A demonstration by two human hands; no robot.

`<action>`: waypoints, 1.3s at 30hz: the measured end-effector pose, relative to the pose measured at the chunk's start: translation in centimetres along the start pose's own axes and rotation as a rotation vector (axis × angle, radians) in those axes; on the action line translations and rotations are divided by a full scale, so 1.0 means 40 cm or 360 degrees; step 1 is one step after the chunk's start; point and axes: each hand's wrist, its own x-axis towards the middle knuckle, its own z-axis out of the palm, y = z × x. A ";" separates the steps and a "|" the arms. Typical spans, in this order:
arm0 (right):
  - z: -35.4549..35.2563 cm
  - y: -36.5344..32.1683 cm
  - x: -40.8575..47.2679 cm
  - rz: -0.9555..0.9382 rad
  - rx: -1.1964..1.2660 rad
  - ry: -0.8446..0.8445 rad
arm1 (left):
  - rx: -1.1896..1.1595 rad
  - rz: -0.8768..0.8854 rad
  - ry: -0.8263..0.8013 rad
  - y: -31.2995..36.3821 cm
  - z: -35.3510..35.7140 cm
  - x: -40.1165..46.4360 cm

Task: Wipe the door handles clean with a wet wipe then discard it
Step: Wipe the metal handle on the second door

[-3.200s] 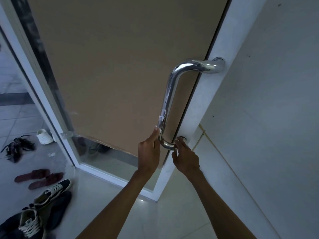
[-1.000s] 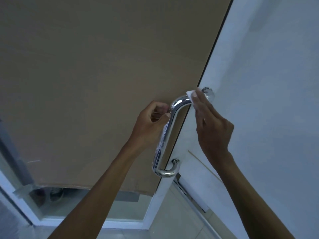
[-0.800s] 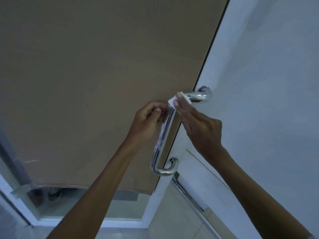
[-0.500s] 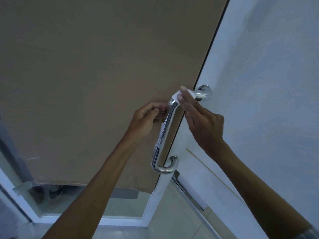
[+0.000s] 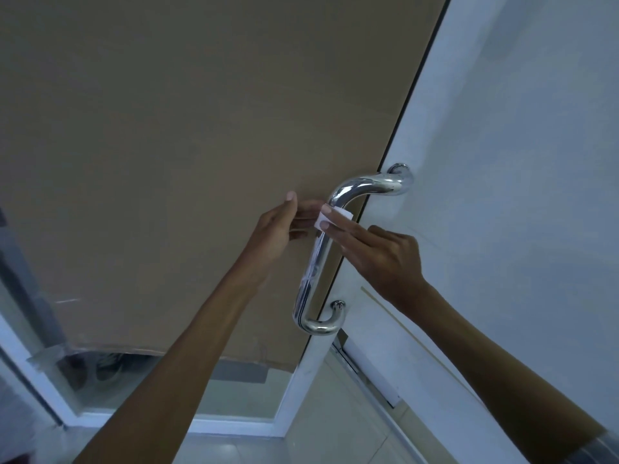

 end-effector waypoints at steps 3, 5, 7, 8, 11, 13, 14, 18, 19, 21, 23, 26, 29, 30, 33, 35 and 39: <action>0.027 -0.022 -0.017 -0.0095 0.0022 -0.0102 | 0.0004 -0.0046 -0.0008 -0.013 -0.013 0.001; 0.036 -0.023 -0.031 -0.0173 0.0005 -0.0164 | 0.0003 -0.0072 -0.0018 -0.022 -0.022 -0.001; 0.027 -0.009 -0.033 -0.0173 0.0001 -0.0147 | 0.0040 -0.0075 -0.0043 -0.029 -0.033 -0.006; 0.020 -0.003 -0.029 -0.0159 0.0008 -0.0122 | 0.0055 -0.0071 -0.0049 -0.033 -0.036 -0.007; 0.028 -0.015 -0.023 -0.0136 0.0046 -0.0124 | 0.0048 -0.0074 -0.0025 -0.042 -0.035 -0.009; 0.055 -0.034 -0.040 -0.0191 0.0067 -0.0235 | 0.0042 -0.0068 -0.0010 -0.045 -0.031 -0.009; 0.062 -0.037 -0.051 -0.0214 0.0065 -0.0276 | 0.0048 -0.0066 -0.0015 -0.045 -0.031 -0.010; 0.023 -0.004 -0.050 -0.0215 0.0081 -0.0212 | 0.0096 -0.0048 -0.0074 -0.041 -0.041 -0.020; 0.013 0.004 -0.040 -0.0196 0.0082 -0.0172 | 0.0096 -0.0032 -0.0077 -0.043 -0.039 -0.024; 0.014 0.005 -0.024 -0.0166 0.0071 -0.0143 | 0.0100 0.0014 -0.0056 -0.047 -0.031 -0.028; 0.039 -0.014 -0.032 -0.0197 0.0093 -0.0184 | 0.0120 0.0033 -0.0022 -0.052 -0.029 -0.028; 0.071 -0.036 -0.070 -0.0251 0.0163 -0.0308 | 0.0140 0.0016 -0.0018 -0.060 -0.034 -0.024; 0.071 -0.030 -0.077 -0.0312 0.0183 -0.0354 | 0.0127 0.0019 -0.0039 -0.065 -0.036 -0.024; 0.065 -0.027 -0.073 -0.0313 0.0184 -0.0343 | 0.0128 0.0029 -0.0045 -0.066 -0.034 -0.025; 0.051 -0.022 -0.061 -0.0198 0.0229 -0.0260 | 0.0121 0.0032 -0.0044 -0.066 -0.032 -0.028; 0.055 -0.025 -0.069 -0.0122 0.0310 -0.0239 | 0.0123 0.0030 -0.0042 -0.066 -0.033 -0.031; 0.085 -0.035 -0.133 -0.0176 0.0403 -0.0353 | 0.0123 0.0030 -0.0043 -0.066 -0.032 -0.030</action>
